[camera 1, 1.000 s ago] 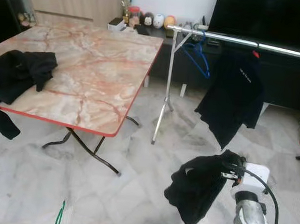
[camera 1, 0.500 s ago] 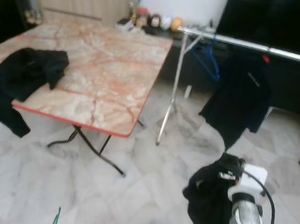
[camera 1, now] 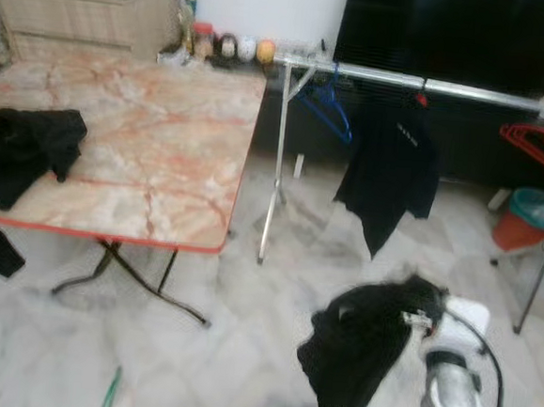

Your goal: Hang hanger

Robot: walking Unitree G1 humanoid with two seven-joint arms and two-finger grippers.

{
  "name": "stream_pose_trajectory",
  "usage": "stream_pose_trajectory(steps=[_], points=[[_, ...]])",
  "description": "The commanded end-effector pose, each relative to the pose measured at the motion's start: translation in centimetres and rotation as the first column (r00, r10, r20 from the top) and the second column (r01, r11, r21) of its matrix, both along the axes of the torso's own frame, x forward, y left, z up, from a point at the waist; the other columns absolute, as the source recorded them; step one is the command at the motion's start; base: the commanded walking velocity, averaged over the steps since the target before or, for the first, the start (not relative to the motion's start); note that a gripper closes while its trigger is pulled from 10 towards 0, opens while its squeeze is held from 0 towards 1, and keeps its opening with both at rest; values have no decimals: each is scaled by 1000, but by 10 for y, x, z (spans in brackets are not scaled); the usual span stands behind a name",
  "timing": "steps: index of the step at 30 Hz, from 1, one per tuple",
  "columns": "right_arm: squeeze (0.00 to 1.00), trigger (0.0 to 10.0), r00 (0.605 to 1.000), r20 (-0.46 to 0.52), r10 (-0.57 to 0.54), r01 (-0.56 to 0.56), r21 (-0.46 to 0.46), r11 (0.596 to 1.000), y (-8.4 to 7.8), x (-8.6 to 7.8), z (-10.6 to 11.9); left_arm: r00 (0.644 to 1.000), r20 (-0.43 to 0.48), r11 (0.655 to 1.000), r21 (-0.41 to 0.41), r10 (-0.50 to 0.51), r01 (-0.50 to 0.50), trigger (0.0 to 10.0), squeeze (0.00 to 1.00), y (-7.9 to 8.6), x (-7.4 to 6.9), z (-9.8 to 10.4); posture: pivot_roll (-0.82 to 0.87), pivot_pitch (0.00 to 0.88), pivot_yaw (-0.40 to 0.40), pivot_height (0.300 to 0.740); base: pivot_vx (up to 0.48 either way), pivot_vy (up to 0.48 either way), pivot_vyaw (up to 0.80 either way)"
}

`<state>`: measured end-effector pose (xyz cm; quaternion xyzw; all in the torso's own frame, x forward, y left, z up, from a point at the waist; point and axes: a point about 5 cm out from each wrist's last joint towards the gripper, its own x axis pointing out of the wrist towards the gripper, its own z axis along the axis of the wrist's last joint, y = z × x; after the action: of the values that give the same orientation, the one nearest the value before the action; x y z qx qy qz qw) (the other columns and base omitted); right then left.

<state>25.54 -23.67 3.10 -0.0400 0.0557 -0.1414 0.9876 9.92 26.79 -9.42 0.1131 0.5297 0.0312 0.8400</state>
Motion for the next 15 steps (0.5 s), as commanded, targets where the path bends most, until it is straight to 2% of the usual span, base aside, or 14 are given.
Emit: stream_pose_trajectory(steps=[1,15], points=[[0,10000,999,46,28,-28,-10,1000,7,10,11,1000,6,1000,11,11,-11,10000,0,4,0,2,88,0,-53,740,0,334,0],[0,10000,998,52,46,-44,-27,999,9,14,14,1000,4,1000,2,20,-20,10000,0,2,0,0,88,0,-59,740,0,332,0]])
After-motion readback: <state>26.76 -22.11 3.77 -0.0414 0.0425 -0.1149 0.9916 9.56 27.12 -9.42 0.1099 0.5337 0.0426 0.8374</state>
